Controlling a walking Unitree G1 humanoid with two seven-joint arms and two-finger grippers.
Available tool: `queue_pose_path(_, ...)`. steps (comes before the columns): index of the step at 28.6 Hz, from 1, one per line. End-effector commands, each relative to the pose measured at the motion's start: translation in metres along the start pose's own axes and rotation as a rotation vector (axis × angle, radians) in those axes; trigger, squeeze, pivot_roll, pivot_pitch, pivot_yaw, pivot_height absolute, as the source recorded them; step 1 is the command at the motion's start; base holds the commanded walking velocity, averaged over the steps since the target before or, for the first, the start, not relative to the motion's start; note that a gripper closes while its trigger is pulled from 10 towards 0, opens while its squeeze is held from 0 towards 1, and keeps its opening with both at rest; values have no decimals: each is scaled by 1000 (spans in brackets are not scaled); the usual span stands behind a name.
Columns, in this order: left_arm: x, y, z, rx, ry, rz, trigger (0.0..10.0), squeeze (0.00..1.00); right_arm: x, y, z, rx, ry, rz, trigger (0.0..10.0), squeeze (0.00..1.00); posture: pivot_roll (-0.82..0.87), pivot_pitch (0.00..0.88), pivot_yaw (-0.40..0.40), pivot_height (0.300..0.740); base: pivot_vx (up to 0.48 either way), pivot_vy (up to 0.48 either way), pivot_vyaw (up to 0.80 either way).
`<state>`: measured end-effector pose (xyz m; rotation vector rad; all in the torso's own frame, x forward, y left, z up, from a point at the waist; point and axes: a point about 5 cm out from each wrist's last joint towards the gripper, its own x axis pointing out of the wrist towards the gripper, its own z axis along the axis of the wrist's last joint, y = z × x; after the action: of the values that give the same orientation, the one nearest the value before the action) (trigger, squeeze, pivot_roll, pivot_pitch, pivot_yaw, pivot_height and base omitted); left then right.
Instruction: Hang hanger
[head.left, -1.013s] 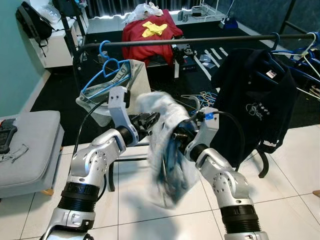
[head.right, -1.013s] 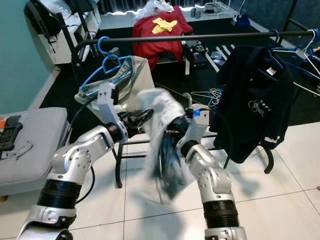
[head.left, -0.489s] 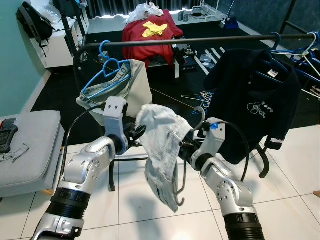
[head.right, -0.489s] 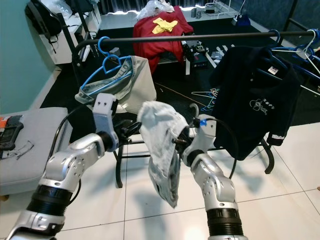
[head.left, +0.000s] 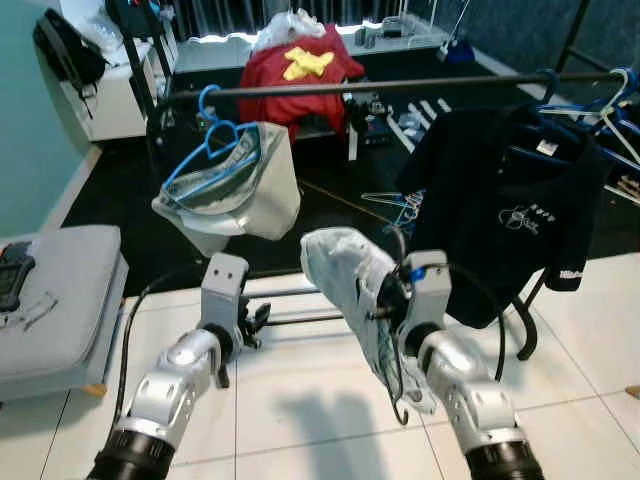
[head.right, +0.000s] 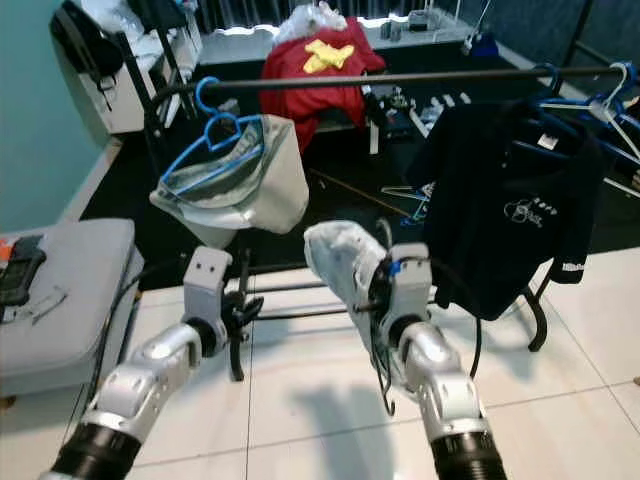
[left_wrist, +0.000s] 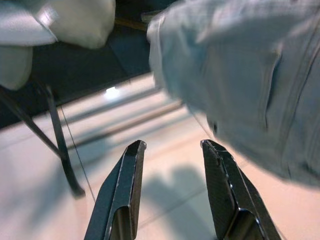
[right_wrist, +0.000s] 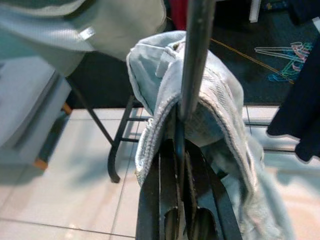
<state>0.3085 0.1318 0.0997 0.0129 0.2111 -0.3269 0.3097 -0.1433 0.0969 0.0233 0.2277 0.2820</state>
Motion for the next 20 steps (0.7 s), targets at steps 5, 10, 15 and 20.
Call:
queue_pose_path(5,-13,26,-14,-19,-71,200,10000,0,-12,13,-8,-85,-95,191,10000,0,-26,0,5,740,0,0,0)
queue_pose_path(10,-11,60,15,-21,-214,351,10000,0,-24,16,3,-67,-220,416,10000,0,-1,0,-19,740,0,0,0)
queue_pose_path(15,-10,71,25,-24,-230,397,10000,0,-28,14,9,-100,-252,489,10000,0,8,0,-20,740,0,0,0)
queue_pose_path(20,-19,103,43,6,-216,467,10000,0,-40,-6,23,-276,-257,609,10000,0,8,0,-1,740,0,0,0)
